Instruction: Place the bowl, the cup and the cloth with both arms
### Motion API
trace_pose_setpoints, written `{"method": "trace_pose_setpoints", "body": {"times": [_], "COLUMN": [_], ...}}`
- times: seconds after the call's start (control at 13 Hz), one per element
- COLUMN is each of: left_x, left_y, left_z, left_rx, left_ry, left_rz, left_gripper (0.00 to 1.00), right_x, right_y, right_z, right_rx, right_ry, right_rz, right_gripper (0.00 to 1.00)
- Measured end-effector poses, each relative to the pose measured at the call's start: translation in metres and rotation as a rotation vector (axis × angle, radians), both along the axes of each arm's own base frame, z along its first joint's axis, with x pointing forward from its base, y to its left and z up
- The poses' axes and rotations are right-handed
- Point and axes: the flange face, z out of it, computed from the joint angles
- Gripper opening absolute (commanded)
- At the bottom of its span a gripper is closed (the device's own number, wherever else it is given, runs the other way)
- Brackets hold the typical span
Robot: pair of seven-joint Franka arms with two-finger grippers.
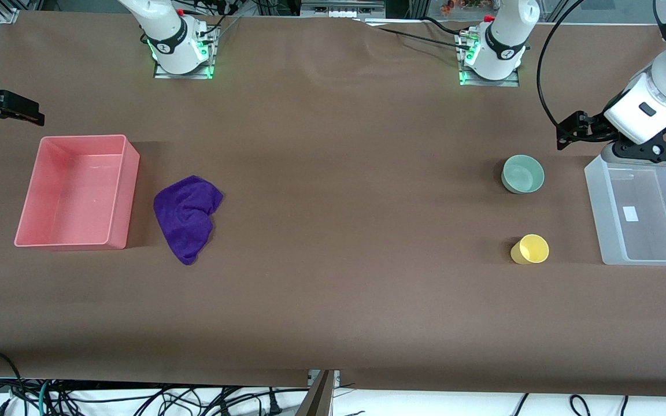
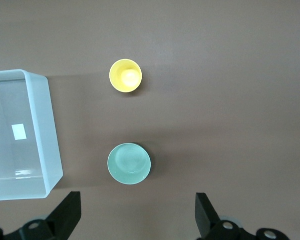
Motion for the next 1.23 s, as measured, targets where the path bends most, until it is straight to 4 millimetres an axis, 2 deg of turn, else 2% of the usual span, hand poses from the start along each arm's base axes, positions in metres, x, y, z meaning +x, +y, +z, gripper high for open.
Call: {"method": "trace_pose_setpoints", "body": {"times": [0.54,0.77,0.92,1.08,1.23], "left_x": [0.0,-0.001,-0.001,-0.002,-0.003], "left_y": [0.0,0.0,-0.001,-0.004,-0.007], "left_z": [0.0,-0.001,-0.001,-0.002,-0.01], "left_rx": [0.0,0.001,0.001,0.002,0.004], "left_ry": [0.004,0.008,0.009,0.016,0.044], "left_rz": [0.0,0.0,-0.002,-0.008,-0.012], "left_gripper": [1.0,1.0,1.0,1.0,1.0], "right_x": [0.0,0.005,0.013,0.028,0.044], "right_y": [0.0,0.001,0.002,0.006,0.018], "right_z": [-0.001,-0.01,-0.026,-0.057,-0.093], "right_rx": [0.0,0.001,0.004,0.01,0.015], "right_ry": [0.001,0.016,0.038,0.074,0.117], "right_rz": [0.0,0.002,0.006,0.014,0.035], "right_gripper": [1.0,1.0,1.0,1.0,1.0]}}
